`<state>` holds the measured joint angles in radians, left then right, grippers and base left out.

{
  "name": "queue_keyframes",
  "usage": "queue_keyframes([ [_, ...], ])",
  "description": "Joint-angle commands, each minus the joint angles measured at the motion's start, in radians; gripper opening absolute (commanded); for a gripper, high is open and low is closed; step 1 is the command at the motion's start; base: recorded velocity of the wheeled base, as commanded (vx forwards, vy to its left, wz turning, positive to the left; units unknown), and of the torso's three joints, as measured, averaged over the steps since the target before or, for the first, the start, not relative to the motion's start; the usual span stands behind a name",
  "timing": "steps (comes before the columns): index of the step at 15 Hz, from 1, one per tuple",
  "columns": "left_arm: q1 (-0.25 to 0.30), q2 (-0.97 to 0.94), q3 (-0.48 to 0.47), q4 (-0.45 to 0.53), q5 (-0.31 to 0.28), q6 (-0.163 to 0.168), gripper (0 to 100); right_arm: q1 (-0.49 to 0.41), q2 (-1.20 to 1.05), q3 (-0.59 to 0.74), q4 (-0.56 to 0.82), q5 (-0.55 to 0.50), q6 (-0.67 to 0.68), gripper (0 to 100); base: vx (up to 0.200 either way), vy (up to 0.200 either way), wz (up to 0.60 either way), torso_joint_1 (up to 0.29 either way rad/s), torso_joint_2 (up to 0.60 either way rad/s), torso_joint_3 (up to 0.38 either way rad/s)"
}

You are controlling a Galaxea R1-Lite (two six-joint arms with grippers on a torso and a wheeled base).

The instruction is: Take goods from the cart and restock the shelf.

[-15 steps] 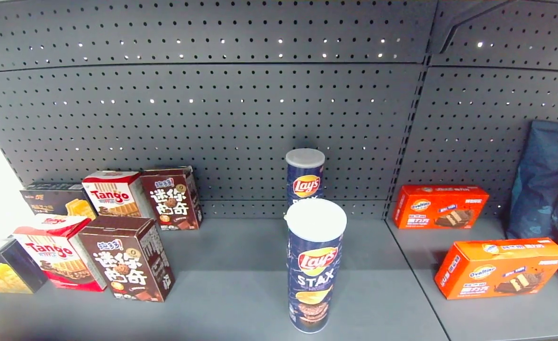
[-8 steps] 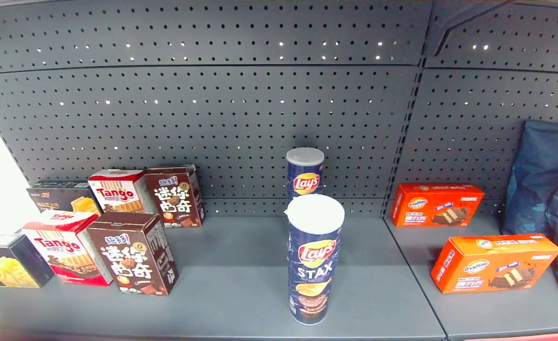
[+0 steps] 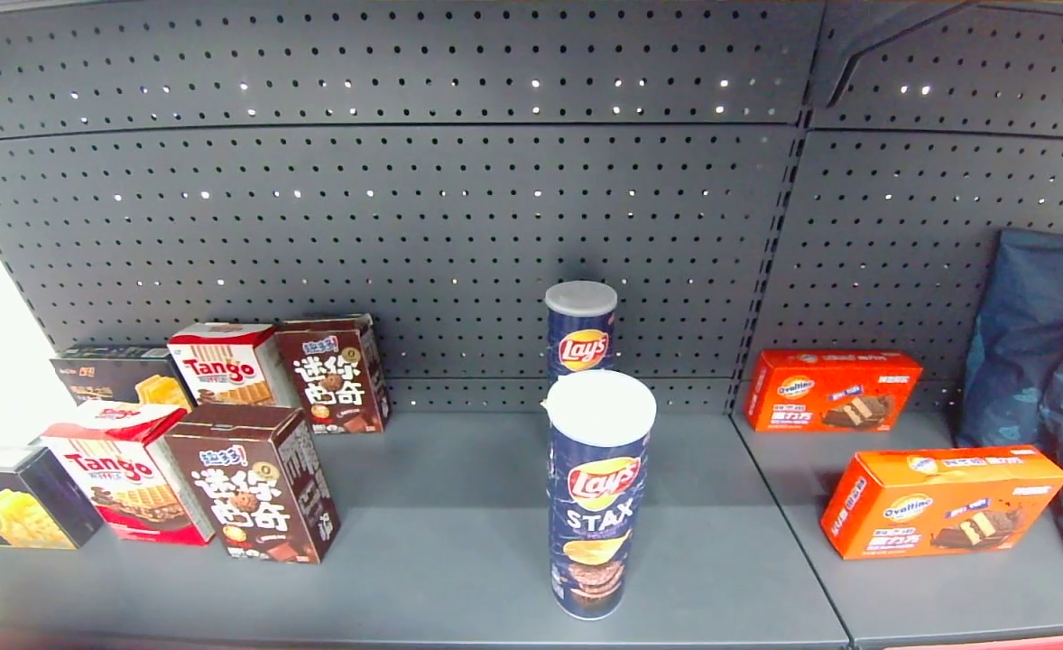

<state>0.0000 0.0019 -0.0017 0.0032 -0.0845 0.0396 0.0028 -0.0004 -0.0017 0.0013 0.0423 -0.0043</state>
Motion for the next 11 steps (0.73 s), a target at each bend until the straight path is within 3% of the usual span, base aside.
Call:
queue_keyframes([
  [1, 0.0, 0.0, 0.0, 0.0, 0.0, 0.0, 100, 0.0, 0.0, 0.0, 0.0, 0.001, 0.0, 100, 0.0, 0.0, 0.0, 0.0, 0.0, 0.0],
  [11, 0.0, 0.0, 0.0, 0.0, 0.0, 0.0, 100, 0.0, 0.0, 0.0, -0.001, 0.001, 0.001, 100, 0.0, 0.0, 0.0, 0.0, 0.0, 0.0],
])
